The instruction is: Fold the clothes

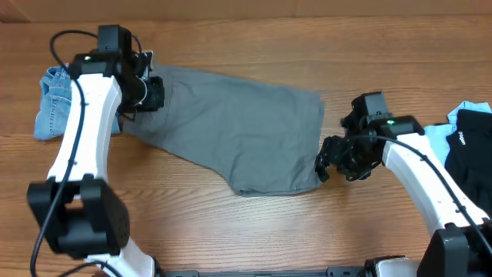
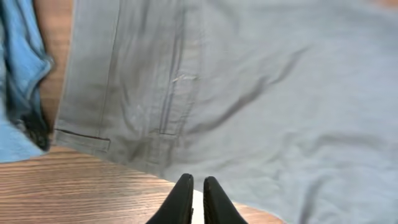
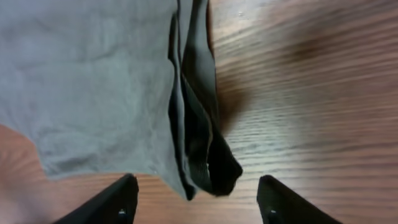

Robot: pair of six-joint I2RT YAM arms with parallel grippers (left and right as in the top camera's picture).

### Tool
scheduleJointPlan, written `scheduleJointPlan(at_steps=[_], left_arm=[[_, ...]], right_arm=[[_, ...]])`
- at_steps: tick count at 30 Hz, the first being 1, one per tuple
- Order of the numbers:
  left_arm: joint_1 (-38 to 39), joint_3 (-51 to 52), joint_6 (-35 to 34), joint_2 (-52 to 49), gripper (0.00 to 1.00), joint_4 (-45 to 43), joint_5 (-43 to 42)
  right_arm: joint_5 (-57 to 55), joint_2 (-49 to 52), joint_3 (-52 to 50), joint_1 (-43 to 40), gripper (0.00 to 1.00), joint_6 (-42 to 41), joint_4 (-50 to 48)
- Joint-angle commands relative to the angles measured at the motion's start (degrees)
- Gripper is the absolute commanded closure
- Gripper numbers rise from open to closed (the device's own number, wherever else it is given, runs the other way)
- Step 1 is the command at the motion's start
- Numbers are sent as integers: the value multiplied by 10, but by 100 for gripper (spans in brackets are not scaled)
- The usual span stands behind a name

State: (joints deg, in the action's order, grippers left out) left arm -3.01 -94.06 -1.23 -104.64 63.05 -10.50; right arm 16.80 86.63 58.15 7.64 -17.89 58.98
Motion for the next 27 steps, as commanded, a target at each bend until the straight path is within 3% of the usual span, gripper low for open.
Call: scheduleJointPlan(at_steps=[1, 6, 10, 13, 16, 18, 22, 27], left_arm=[[5, -3, 15, 33, 85, 4, -39], [5, -3, 17, 37, 83, 38, -53], [4, -3, 17, 37, 85, 89, -10], [4, -3, 17, 37, 80, 101, -2], [4, -3, 17, 37, 76, 102, -2], [4, -3, 17, 37, 72, 102, -3], [4, -3, 17, 37, 71, 97, -5], [4, -3, 16, 37, 71, 77, -16]], right_arm=[[28, -6, -26, 2, 30, 16, -27], [35, -6, -48, 2, 30, 3, -74], [138, -6, -54, 6, 31, 66, -87], [123, -6, -57, 11, 30, 54, -81], [64, -6, -74, 11, 18, 12, -81], [31, -6, -91, 11, 16, 0, -89], [30, -6, -110, 11, 19, 3, -134], [39, -6, -104, 6, 22, -7, -258]])
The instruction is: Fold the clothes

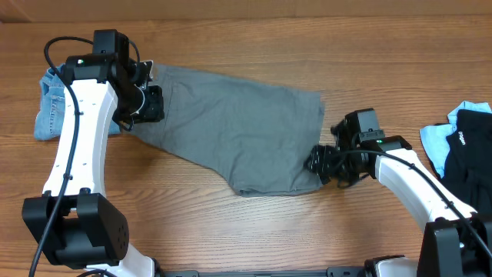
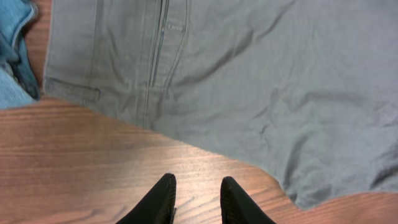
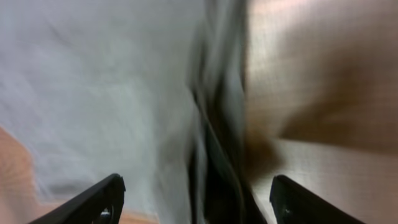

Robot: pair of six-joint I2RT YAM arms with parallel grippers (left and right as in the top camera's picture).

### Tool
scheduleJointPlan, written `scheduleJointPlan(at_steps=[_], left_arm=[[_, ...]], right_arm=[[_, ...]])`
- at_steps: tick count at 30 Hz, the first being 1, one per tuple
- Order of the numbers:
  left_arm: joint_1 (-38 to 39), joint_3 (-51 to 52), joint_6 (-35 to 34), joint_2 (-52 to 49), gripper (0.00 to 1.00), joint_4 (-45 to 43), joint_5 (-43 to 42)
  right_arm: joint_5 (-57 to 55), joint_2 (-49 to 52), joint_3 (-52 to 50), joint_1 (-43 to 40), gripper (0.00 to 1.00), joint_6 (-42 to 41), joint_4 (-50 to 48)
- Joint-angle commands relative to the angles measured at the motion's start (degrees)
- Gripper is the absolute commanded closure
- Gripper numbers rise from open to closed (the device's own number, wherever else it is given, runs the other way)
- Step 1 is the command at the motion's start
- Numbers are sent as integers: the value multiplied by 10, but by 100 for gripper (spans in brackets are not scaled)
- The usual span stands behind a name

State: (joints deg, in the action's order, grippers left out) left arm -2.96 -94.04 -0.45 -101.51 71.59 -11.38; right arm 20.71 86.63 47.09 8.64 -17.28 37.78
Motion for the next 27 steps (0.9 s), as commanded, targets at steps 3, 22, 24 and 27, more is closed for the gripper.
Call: scheduleJointPlan(at_steps=[3, 22, 24, 27], left_arm=[[4, -3, 7, 6, 65, -11, -21], [4, -1, 10, 5, 96, 36, -32], [4, 6, 14, 5, 96, 46, -30], [4, 32, 18, 5, 96, 40, -28]], right_arm=[[-1, -6, 9, -17, 26, -61, -141], [123, 6, 14, -70, 37, -84, -49], [108, 6, 14, -71, 38, -78, -5], [75, 6, 14, -72, 36, -78, 68]])
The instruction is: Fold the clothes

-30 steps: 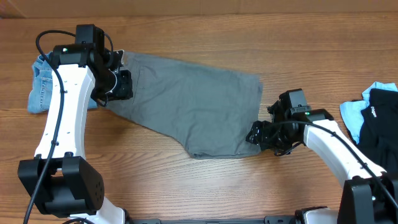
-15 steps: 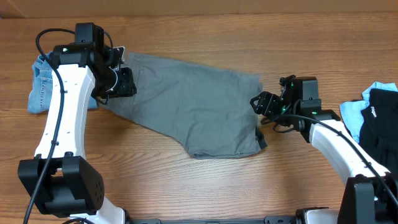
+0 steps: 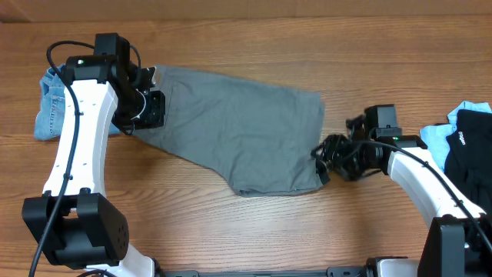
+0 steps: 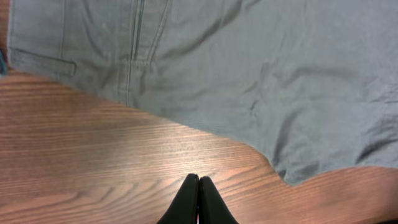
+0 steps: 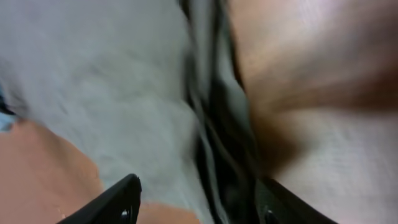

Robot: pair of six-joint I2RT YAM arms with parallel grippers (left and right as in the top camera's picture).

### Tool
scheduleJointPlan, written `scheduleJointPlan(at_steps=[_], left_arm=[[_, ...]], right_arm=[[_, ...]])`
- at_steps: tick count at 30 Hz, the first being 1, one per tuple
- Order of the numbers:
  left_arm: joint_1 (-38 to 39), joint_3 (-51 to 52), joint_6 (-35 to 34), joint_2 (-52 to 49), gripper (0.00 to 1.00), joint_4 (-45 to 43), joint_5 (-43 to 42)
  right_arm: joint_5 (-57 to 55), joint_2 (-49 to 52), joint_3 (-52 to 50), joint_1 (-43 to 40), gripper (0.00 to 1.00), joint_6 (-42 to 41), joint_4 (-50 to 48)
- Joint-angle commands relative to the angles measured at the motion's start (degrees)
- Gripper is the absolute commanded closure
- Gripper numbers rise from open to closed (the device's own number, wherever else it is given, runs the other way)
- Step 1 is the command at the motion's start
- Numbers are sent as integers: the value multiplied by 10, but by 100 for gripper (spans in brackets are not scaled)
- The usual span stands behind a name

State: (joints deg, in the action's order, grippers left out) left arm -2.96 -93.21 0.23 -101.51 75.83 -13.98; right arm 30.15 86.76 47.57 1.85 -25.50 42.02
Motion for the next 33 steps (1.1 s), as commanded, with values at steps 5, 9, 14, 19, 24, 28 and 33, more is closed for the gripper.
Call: scheduleJointPlan(at_steps=[5, 9, 14, 19, 24, 28, 33], left_arm=[[4, 105, 9, 5, 96, -45, -10], [4, 170, 7, 5, 96, -104, -12], [4, 203, 4, 5, 96, -144, -11], [4, 203, 4, 5, 93, -150, -11], [4, 203, 4, 5, 90, -155, -11], [4, 203, 4, 5, 88, -162, -11], [3, 198, 4, 5, 83, -176, -10]], right_arm=[[-45, 5, -11, 10, 19, 4, 79], [-21, 5, -57, 44, 20, -1, 10], [12, 5, -93, 64, 51, -17, -92], [-4, 5, -93, 50, 79, -35, -150], [-43, 5, -92, -8, 96, -66, -223], [-51, 5, -92, -62, 94, -75, -250], [-44, 2, -62, -126, 34, 14, -186]])
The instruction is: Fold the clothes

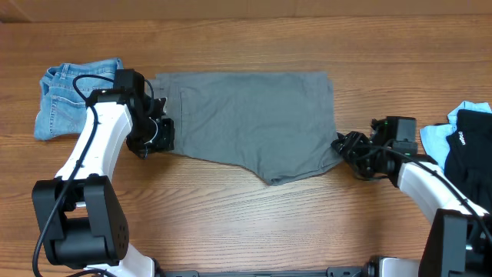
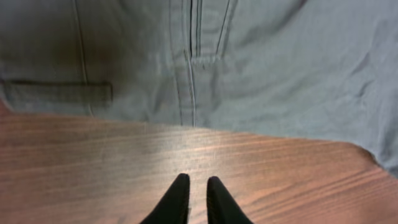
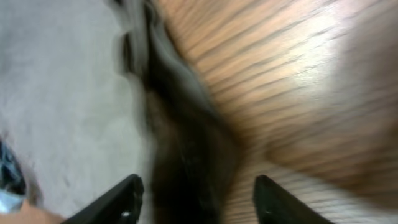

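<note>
Grey shorts [image 1: 246,115] lie flat and level across the middle of the table. The waistband and fly [image 2: 193,56] show in the left wrist view. My left gripper [image 1: 157,138] sits at the shorts' left lower edge. Its tips [image 2: 196,182] hover over bare wood with a narrow gap and nothing between them. My right gripper [image 1: 346,148] is at the lower right hem. In the blurred right wrist view it [image 3: 196,186] stands wide open, with the dark folded hem [image 3: 186,155] lying between the fingers.
A folded pair of blue jeans [image 1: 69,96] lies at the far left, just beyond my left arm. Black clothing [image 1: 469,154] on a light blue piece [image 1: 434,138] sits at the right edge. The wooden table [image 1: 231,231] runs along the front.
The shorts lay slanted and now lie level, with their right edge further right. My right gripper is further right, still at the hem. My left gripper is lower, its shut fingers now slightly apart.
The shorts lay slanted, my left gripper nearly shut at the waistband and my right open at the lower right hem. Then the left fingers stood wider apart, then fully shut over wood. Now the shorts lie straight, with both grippers at their ends.
</note>
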Robot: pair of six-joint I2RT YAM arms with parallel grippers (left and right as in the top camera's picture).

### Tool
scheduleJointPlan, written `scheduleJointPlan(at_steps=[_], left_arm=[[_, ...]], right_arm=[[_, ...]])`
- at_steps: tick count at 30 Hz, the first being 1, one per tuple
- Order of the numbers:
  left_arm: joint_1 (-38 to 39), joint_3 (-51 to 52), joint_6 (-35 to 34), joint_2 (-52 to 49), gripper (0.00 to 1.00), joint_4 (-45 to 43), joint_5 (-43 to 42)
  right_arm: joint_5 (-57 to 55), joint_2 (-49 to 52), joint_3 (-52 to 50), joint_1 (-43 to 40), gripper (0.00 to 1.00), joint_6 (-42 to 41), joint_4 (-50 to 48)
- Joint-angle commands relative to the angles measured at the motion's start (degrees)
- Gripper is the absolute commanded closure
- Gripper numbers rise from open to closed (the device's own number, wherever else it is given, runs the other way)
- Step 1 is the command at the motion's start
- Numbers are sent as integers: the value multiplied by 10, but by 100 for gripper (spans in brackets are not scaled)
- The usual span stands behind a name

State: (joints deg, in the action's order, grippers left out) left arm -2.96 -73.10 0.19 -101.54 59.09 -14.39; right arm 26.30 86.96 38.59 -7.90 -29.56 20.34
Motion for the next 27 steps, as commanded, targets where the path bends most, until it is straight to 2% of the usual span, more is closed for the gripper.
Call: scheduleJointPlan(at_steps=[1, 4, 9, 12, 15, 21, 27], left_arm=[[2, -8, 5, 6, 80, -12, -6], [0, -33, 5, 6, 72, -28, -7], [-7, -78, 2, 6, 55, -57, -3], [-30, -111, -15, -5, 51, -67, -2], [-59, -141, -15, -39, 49, -67, -10], [-104, -193, -17, -146, 49, -100, -90], [-114, -198, -40, -227, 48, -212, -141]], right_arm=[[-4, -2, 40, -36, 33, 68, 50], [12, -13, 92, -54, 30, 103, 118], [87, -33, 194, -57, 28, 116, 218], [172, -34, 276, -53, 29, 116, 300], [236, -34, 313, -45, 29, 116, 319], [228, -30, 320, -10, 26, 114, 324], [190, -29, 320, 29, 25, 114, 332]])
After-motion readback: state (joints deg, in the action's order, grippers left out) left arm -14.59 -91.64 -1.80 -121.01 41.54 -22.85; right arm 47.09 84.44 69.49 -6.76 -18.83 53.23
